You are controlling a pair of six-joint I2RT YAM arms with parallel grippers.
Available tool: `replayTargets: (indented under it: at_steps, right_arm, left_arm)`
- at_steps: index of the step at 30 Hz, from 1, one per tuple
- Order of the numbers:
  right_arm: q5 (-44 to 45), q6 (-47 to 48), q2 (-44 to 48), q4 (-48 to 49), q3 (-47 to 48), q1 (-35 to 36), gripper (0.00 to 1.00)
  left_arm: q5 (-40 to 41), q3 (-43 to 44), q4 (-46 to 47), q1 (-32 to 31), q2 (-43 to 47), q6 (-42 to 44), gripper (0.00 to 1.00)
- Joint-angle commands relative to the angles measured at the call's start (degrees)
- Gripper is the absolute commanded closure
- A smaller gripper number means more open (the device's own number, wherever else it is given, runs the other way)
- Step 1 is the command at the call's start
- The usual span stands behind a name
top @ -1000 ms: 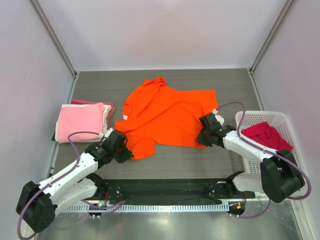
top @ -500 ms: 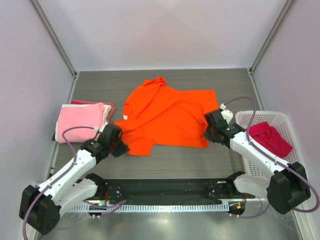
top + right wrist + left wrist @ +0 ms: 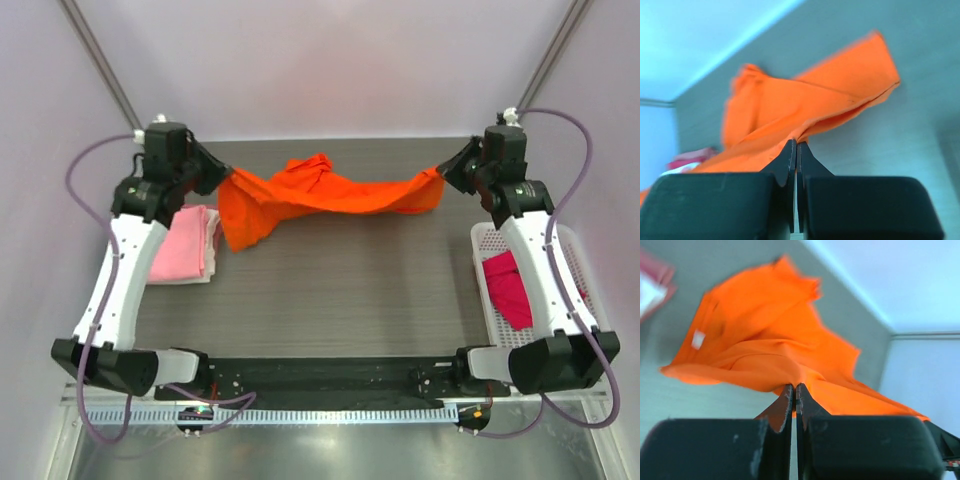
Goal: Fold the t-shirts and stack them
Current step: Flatten the tshirt out
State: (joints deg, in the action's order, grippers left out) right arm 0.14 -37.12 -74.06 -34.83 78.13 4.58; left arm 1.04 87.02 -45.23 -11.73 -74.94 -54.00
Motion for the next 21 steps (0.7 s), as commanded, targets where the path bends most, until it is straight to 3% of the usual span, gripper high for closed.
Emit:
replayTargets:
  at_steps: [1, 10, 17, 21]
  right_arm:
    - [-8.22, 4.07, 5.67, -2.52, 8.34, 0.17, 0.99]
    - [-8.50, 4.34, 21.14, -5.60, 20.65, 0.17, 0.99]
    - [-2.34, 5.75, 22.56, -11.66, 34.26, 0.17, 0.99]
    - [-2.43, 5.05, 19.31, -13.95, 33.15, 0.17, 0.99]
  left_arm:
    - [0.80, 13.33, -6.53, 0.39, 4.17, 5.65, 1.00]
    - [2.48, 25.20, 1.99, 0.39, 22.80, 7.76, 1.00]
    - [5.82, 41.97, -0.82, 0.30, 18.00, 8.65, 1.00]
    - [5.82, 40.61, 0.31, 0.30, 13.86, 7.86, 1.00]
